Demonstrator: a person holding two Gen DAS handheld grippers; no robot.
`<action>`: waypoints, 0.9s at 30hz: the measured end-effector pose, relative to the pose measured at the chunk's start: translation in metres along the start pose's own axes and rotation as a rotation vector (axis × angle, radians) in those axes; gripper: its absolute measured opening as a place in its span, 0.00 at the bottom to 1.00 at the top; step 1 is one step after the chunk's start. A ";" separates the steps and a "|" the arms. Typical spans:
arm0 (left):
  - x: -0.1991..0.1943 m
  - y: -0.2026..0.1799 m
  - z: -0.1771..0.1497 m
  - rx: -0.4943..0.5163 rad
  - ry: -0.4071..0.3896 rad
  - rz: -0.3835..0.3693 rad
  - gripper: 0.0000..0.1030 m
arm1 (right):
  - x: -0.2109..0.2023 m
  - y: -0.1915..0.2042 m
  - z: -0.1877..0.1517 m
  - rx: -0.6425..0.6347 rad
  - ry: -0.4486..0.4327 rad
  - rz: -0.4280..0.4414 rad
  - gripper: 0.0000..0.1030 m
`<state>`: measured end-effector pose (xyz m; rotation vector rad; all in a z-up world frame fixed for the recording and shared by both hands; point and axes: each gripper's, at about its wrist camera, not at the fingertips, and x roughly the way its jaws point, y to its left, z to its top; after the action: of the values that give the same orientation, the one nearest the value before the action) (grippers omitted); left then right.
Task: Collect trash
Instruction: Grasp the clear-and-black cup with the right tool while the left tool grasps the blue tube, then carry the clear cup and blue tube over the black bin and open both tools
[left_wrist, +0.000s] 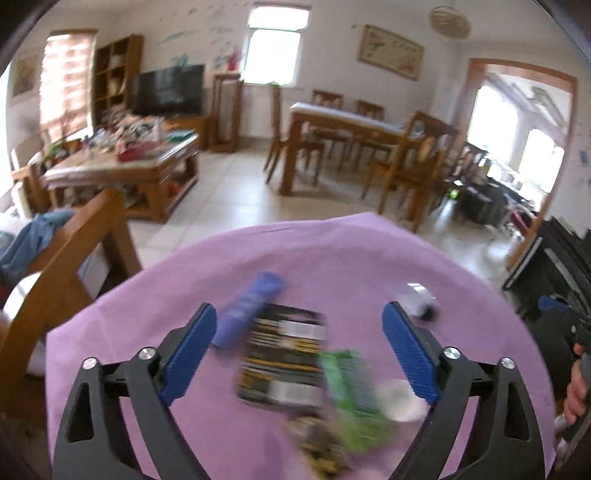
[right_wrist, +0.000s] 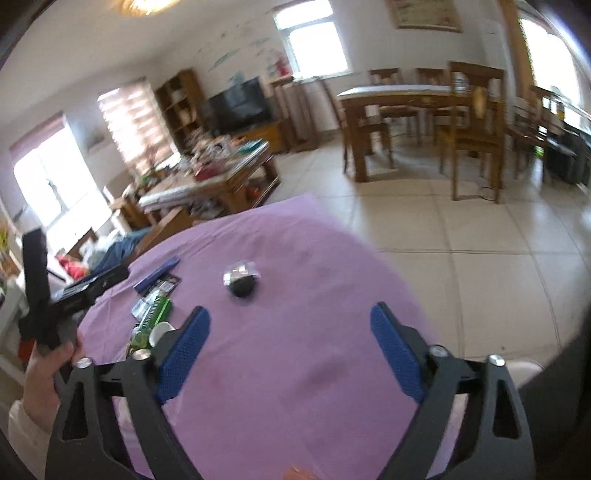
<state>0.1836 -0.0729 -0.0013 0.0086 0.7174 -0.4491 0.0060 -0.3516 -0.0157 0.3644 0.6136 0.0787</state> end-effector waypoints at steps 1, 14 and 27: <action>0.005 0.004 0.002 0.004 0.015 0.011 0.81 | 0.016 0.010 0.005 -0.016 0.023 0.012 0.81; 0.077 0.027 0.025 0.069 0.201 0.054 0.23 | 0.132 0.057 0.020 -0.177 0.235 -0.073 0.69; 0.046 0.027 0.012 0.015 0.102 -0.006 0.10 | 0.109 0.052 0.019 -0.161 0.145 -0.017 0.38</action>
<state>0.2324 -0.0689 -0.0259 0.0437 0.8142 -0.4623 0.1077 -0.2891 -0.0424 0.1987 0.7483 0.1379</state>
